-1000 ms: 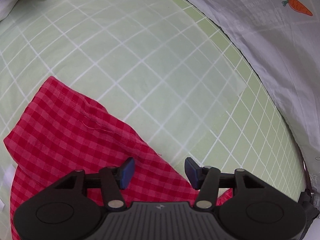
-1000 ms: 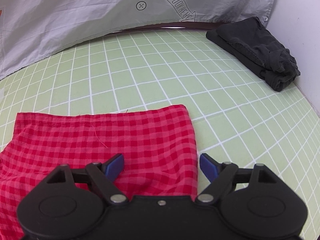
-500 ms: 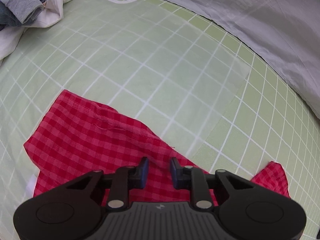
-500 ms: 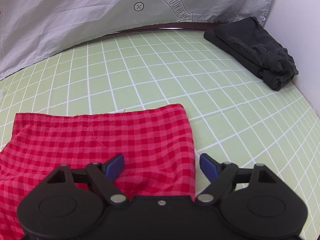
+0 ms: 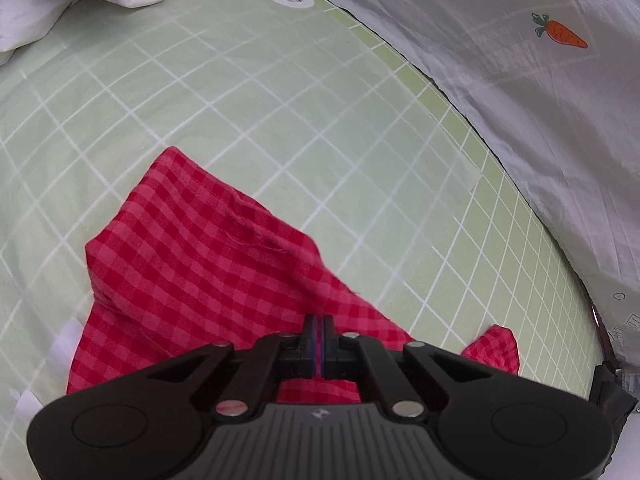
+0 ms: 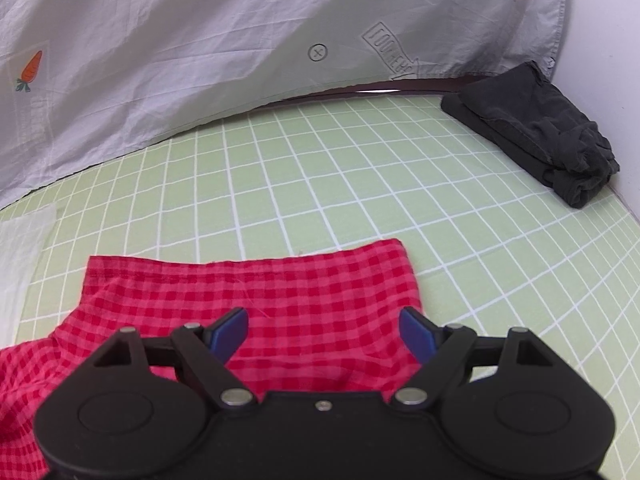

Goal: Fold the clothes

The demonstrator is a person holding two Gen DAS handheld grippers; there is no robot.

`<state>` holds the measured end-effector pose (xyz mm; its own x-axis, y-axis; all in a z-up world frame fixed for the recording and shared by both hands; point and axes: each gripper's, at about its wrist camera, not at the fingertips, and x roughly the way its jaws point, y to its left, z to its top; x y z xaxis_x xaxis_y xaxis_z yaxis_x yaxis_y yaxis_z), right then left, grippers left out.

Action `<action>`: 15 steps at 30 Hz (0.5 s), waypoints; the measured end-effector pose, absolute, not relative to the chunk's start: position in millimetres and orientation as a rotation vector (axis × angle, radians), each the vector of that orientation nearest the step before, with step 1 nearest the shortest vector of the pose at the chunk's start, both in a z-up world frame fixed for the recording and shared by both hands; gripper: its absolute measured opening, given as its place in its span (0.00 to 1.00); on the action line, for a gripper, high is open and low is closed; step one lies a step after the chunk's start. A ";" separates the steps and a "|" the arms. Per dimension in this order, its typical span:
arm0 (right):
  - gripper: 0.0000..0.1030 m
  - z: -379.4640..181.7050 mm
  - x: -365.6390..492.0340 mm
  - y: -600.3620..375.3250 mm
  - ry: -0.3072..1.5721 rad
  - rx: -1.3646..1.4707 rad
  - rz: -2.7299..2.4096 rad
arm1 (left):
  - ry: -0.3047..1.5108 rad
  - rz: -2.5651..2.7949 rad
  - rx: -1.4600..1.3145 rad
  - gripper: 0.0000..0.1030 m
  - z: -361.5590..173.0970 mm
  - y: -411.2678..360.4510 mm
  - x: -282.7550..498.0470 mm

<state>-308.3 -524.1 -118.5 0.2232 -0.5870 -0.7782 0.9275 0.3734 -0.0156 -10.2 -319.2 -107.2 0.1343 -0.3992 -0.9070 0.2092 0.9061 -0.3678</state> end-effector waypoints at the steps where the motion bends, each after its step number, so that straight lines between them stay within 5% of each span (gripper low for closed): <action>1: 0.81 -116.6 -298.9 -522.5 0.789 0.506 -1.085 | 1.363 -0.441 -0.165 0.01 -104.9 -315.2 -9.7; 15: 0.78 -118.9 -161.0 -461.0 0.810 0.439 -0.738 | 1.339 -0.430 -0.050 0.23 -102.3 -266.6 26.8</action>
